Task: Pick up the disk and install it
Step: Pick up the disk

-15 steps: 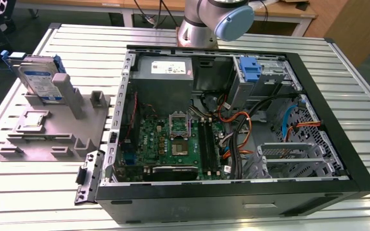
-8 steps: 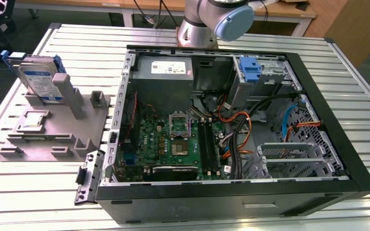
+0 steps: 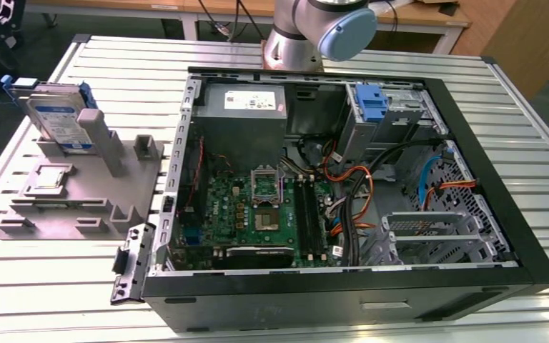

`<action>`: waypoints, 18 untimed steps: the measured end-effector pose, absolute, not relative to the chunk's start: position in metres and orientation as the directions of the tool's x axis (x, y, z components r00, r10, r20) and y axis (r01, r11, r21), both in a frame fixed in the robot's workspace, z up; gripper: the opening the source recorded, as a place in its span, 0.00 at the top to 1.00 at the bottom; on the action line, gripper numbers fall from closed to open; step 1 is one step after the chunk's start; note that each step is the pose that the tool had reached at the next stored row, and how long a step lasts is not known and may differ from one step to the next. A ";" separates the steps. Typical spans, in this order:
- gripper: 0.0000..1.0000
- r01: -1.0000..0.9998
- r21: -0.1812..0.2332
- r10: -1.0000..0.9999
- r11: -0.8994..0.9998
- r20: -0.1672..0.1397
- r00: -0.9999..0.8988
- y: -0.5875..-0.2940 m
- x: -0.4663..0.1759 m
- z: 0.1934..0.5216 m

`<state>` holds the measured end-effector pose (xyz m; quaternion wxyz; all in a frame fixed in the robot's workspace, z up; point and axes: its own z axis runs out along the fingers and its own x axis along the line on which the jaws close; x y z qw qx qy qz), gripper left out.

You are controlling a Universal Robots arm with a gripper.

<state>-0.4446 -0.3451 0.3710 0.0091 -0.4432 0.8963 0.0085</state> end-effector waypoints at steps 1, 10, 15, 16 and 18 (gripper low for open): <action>0.90 -0.803 0.007 -0.803 0.596 -0.024 -0.596 -0.345 -0.445 0.371; 0.65 -0.889 0.007 -0.889 0.458 -0.024 -0.458 -0.345 -0.445 0.368; 0.47 -0.926 0.007 -0.926 0.377 -0.024 -0.377 -0.345 -0.445 0.364; 0.42 -0.930 0.007 -0.930 0.367 -0.024 -0.367 -0.345 -0.445 0.363; 0.42 -0.932 0.007 -0.931 0.364 -0.024 -0.364 -0.344 -0.447 0.359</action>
